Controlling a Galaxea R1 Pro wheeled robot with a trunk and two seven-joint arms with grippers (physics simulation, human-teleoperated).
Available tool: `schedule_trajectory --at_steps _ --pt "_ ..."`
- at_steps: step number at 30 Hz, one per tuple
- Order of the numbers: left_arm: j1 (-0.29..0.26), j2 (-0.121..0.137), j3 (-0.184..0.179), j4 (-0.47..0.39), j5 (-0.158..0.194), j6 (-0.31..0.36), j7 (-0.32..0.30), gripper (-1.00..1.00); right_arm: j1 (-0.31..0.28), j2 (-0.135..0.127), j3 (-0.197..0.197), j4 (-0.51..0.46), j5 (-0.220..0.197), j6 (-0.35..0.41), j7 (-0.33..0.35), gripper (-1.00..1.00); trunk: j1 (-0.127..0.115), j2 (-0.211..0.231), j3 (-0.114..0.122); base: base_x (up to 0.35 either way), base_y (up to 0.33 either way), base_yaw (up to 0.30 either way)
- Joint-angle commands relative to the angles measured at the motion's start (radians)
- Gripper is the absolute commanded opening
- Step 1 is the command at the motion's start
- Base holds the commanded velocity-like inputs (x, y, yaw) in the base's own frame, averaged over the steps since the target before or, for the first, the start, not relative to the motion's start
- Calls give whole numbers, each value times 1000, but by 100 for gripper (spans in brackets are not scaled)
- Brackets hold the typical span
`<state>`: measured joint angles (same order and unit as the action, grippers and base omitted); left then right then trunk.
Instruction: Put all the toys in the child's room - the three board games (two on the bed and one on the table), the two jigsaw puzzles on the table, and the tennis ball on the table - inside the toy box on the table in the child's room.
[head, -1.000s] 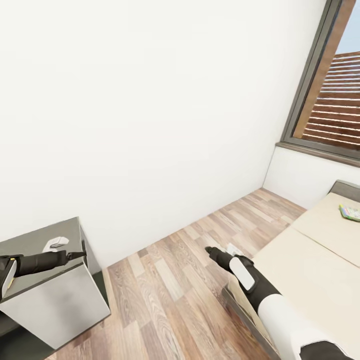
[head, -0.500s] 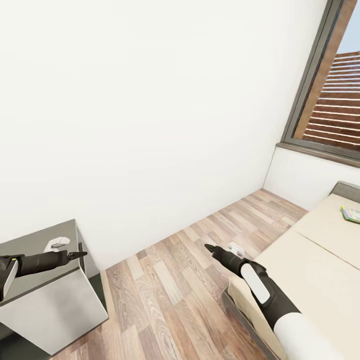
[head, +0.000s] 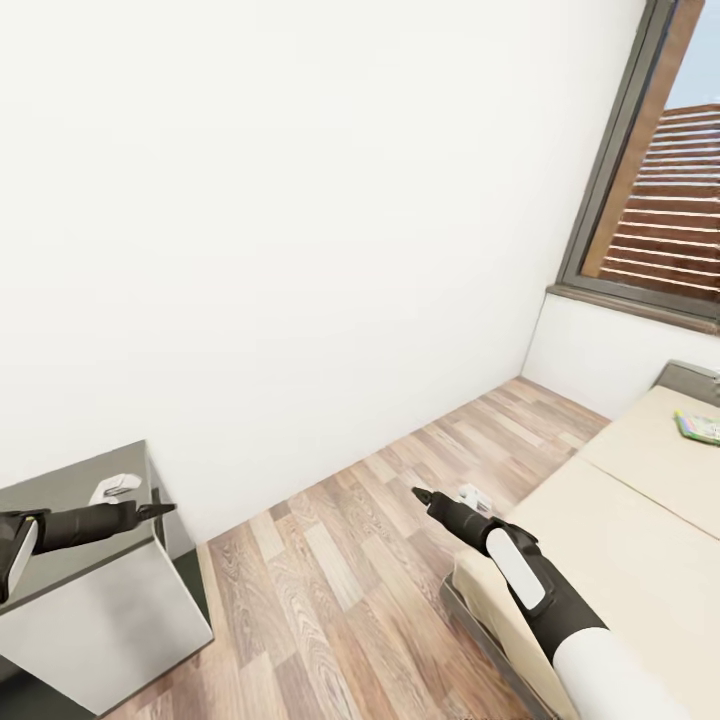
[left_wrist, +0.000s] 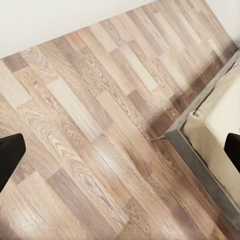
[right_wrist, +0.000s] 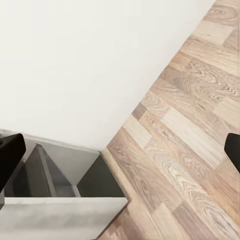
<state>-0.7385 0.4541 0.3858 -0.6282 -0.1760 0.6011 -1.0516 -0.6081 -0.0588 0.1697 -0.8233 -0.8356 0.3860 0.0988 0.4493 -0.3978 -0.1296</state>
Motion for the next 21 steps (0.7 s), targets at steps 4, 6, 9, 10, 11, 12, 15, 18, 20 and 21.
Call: schedule_trajectory --at_steps 4,6,9,10,11,12,15,18,20,21 --pt "-1 -1 5 -1 -9 8 -8 100 -1 -1 2 0 0 2 1 100 1 -2 0 0 0 -222" --pt "-1 -1 5 -2 -9 7 -8 100 -1 -1 2 0 0 2 1 100 1 -2 1 0 0 -250" --pt "-1 -1 5 -1 -9 7 -8 100 -1 -1 2 0 1 2 1 100 1 -2 3 7 0 -258" --pt "-1 -1 5 -2 -10 7 -8 100 -1 -1 2 0 1 2 1 100 1 -2 3 48 0 -261" --pt "-1 -1 5 -2 -10 7 -8 100 -1 -2 2 0 1 2 1 100 1 -2 4 62 0 -262" --pt "-1 -1 5 -2 -9 7 -8 100 -1 -1 2 0 1 1 1 100 1 -2 4 96 0 -263" --pt "-2 -1 5 -2 -9 6 -8 100 -1 -1 2 0 2 1 1 100 1 -2 6 162 0 -263" --pt "-1 -1 5 -2 -10 3 -8 100 -1 -1 2 0 2 1 1 100 1 -2 8 242 0 -264" --pt "-2 -1 5 -2 -10 -9 -8 100 -1 -1 2 0 2 1 1 100 1 -2 9 282 0 -264" --pt "-1 -1 5 -1 -10 -20 -8 100 -1 -1 2 0 3 1 1 100 1 -2 10 297 0 -264"
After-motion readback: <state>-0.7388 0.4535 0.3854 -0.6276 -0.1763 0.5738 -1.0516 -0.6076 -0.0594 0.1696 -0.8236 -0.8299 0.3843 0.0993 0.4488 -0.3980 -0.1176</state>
